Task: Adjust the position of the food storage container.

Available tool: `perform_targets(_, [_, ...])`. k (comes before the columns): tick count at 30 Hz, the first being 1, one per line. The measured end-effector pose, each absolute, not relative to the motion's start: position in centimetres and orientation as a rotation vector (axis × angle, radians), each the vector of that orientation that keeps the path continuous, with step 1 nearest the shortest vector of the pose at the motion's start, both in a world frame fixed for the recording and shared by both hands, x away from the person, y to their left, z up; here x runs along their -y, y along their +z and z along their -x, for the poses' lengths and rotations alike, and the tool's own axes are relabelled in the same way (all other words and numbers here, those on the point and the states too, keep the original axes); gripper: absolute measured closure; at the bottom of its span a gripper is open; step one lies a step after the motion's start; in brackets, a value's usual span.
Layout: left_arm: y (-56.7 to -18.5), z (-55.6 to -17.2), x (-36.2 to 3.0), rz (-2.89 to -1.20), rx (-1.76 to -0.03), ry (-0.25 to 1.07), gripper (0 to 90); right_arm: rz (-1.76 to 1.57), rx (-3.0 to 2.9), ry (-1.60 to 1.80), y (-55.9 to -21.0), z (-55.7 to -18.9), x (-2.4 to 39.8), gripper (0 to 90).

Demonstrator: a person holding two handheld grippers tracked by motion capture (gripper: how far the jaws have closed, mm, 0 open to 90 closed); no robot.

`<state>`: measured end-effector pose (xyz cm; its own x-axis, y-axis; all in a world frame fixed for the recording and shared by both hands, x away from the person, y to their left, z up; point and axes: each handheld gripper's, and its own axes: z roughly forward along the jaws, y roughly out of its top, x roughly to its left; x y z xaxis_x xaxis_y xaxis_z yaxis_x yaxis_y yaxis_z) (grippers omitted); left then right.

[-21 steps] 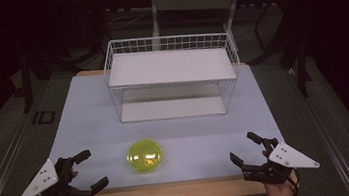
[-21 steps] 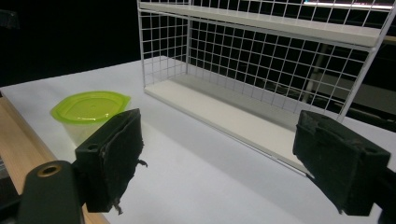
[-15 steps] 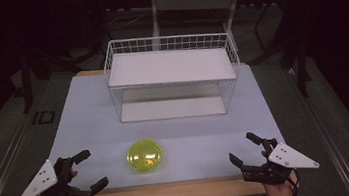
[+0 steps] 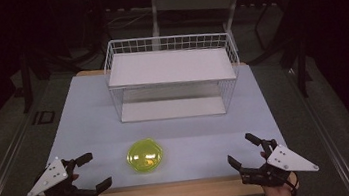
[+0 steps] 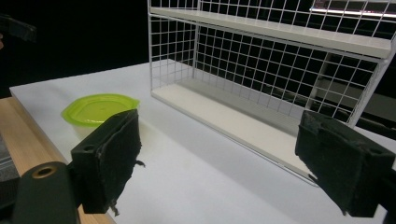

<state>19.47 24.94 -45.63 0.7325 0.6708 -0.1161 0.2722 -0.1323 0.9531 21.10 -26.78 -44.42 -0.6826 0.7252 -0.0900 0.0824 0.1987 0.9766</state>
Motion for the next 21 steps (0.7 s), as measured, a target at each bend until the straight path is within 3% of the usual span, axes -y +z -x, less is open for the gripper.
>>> perform_targets(5, [-45.8, -20.4, -24.5, -1.742, -0.881, 0.445, 7.3, -0.753, -1.937, 1.530, -44.5, -21.1, 26.8, 14.0])
perform_targets(7, [-46.0, -20.6, -24.5, -1.744, -0.907, 0.455, 18.5, -0.754, -1.941, 1.531, -44.6, -21.1, 26.8, 14.0])
perform_targets(8, [-46.5, -21.1, -24.4, -1.771, -0.947, 0.443, 18.5, -0.756, -1.942, 1.532, -44.6, -21.1, 26.8, 14.0])
perform_targets(10, [-46.7, -21.5, -24.5, -1.801, -0.989, 0.437, 42.4, -0.750, -1.942, 1.530, -44.6, -21.1, 26.8, 14.0])
perform_targets(14, [-47.7, -22.5, -24.6, -1.860, -1.045, 0.358, 66.0, -0.750, -1.946, 1.533, -44.7, -21.3, 26.7, 14.1])
perform_targets(21, [-48.5, -23.3, -23.8, -1.972, -1.126, 0.298, 87.5, -0.744, -1.959, 1.545, -44.9, -21.5, 26.5, 14.2])
